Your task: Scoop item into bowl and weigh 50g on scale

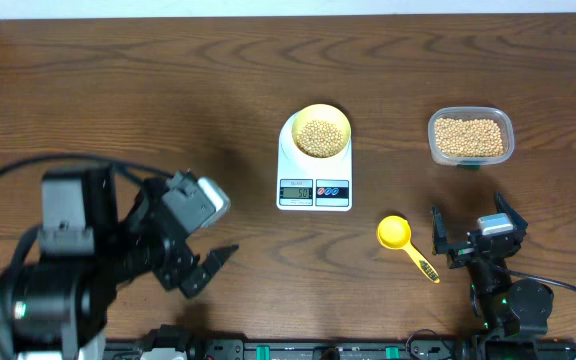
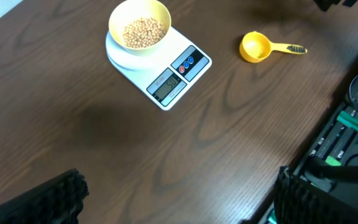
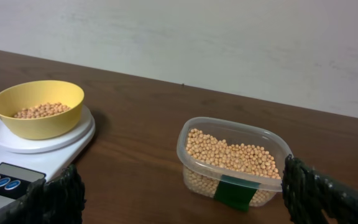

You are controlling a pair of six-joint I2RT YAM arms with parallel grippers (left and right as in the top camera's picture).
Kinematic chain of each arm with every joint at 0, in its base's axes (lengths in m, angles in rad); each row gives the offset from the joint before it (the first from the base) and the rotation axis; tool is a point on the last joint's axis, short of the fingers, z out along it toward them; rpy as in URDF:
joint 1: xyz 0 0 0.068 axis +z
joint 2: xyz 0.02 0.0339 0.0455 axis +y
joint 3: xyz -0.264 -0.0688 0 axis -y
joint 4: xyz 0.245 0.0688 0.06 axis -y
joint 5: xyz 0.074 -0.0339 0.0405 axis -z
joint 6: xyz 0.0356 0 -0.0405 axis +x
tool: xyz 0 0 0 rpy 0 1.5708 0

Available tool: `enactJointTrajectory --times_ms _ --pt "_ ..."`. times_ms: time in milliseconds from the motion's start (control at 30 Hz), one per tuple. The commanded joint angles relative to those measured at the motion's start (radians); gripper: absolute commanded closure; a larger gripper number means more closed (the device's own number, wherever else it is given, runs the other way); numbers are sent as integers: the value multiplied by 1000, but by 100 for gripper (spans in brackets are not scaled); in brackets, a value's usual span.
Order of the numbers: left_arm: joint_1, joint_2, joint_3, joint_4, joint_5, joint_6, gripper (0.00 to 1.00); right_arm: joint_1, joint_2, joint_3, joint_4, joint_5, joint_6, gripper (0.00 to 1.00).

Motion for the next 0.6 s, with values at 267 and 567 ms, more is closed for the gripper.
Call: enactJointTrajectory --times_ms 267,567 --pt "-3 -204 0 -138 -67 -149 2 3 -7 -1 -6 8 -11 1" --pt "-3 -350 0 -286 -67 -150 2 3 -7 -1 -6 8 -11 1"
